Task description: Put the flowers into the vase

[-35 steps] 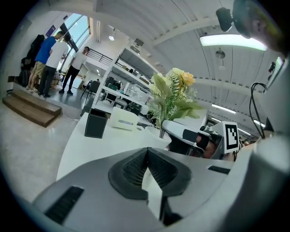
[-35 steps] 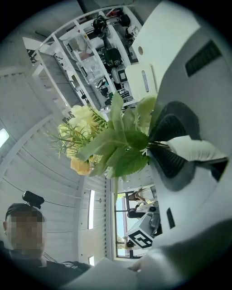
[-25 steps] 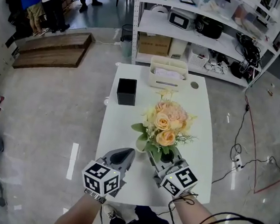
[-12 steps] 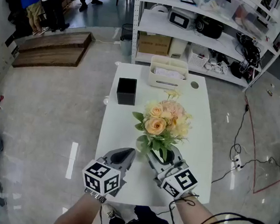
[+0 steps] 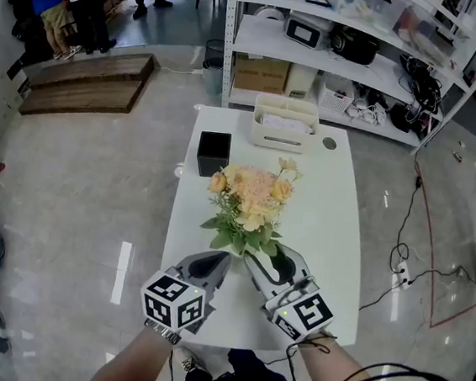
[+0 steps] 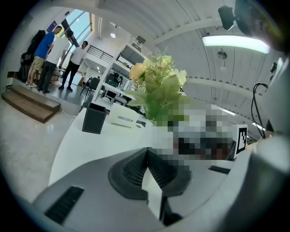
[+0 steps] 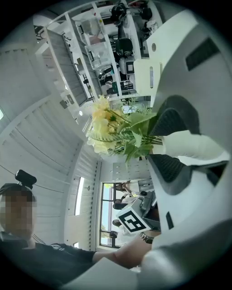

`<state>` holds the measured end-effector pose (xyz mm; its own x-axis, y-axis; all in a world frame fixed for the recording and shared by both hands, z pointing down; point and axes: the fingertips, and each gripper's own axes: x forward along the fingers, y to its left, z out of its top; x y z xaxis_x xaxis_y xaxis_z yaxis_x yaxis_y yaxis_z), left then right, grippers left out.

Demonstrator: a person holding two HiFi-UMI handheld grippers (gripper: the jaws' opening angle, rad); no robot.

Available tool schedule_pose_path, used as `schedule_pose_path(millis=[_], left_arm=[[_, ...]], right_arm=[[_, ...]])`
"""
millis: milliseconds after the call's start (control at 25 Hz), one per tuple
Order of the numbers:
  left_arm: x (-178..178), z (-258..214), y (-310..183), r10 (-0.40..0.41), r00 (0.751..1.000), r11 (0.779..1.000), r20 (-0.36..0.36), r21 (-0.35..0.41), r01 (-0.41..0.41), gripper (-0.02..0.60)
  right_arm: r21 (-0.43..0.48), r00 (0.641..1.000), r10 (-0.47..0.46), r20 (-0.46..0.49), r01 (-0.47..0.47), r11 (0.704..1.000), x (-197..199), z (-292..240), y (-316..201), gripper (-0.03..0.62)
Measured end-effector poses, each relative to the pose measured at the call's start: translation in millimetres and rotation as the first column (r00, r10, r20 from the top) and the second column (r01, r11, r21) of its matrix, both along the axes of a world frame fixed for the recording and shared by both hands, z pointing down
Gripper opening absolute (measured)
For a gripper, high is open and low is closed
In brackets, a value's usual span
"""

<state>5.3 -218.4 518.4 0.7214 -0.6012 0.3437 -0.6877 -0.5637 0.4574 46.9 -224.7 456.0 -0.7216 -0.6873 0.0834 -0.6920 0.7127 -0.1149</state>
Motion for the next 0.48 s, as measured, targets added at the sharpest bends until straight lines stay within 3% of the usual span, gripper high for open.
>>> schedule_pose_path(millis=[480], left_arm=[[0.5, 1.2, 4.5, 0.001, 1.0, 1.0, -0.002, -0.006, -0.001, 0.002]], right_arm=[[-0.006, 1.0, 0.008, 0.0, -0.008, 1.0, 9.6, -0.2, 8.3, 0.13]])
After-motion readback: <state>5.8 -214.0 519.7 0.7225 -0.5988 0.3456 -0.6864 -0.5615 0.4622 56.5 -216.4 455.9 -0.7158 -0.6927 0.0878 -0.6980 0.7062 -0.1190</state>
